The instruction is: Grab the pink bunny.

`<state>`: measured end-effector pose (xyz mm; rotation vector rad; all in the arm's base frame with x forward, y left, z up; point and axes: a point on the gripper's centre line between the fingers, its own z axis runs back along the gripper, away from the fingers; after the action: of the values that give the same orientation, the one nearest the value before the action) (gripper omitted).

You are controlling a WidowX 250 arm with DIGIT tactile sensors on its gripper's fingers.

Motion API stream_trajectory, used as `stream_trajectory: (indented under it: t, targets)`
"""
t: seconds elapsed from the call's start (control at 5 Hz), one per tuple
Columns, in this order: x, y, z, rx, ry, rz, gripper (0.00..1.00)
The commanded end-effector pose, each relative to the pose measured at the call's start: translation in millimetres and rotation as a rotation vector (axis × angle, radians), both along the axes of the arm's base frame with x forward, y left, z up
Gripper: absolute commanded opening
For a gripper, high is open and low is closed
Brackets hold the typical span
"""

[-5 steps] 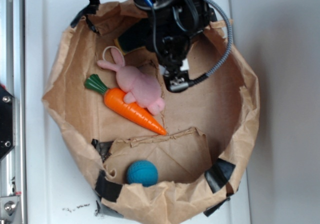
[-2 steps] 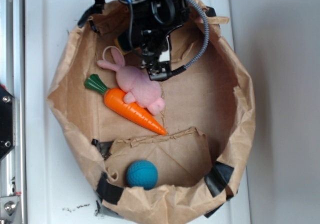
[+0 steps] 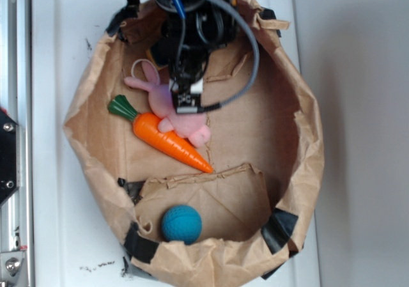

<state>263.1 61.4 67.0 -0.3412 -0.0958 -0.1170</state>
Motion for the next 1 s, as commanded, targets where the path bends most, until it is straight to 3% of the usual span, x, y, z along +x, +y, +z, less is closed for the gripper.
stream_trajectory:
  t: [0.0,0.2,0.8]
  targets:
    - [9,12,12,0.02,-0.075,-0.045,1.0]
    - [6,14,8,0.003,-0.078,-0.084,1.0]
    - [2,9,-21,0.053,-0.104,-0.147,1.0]
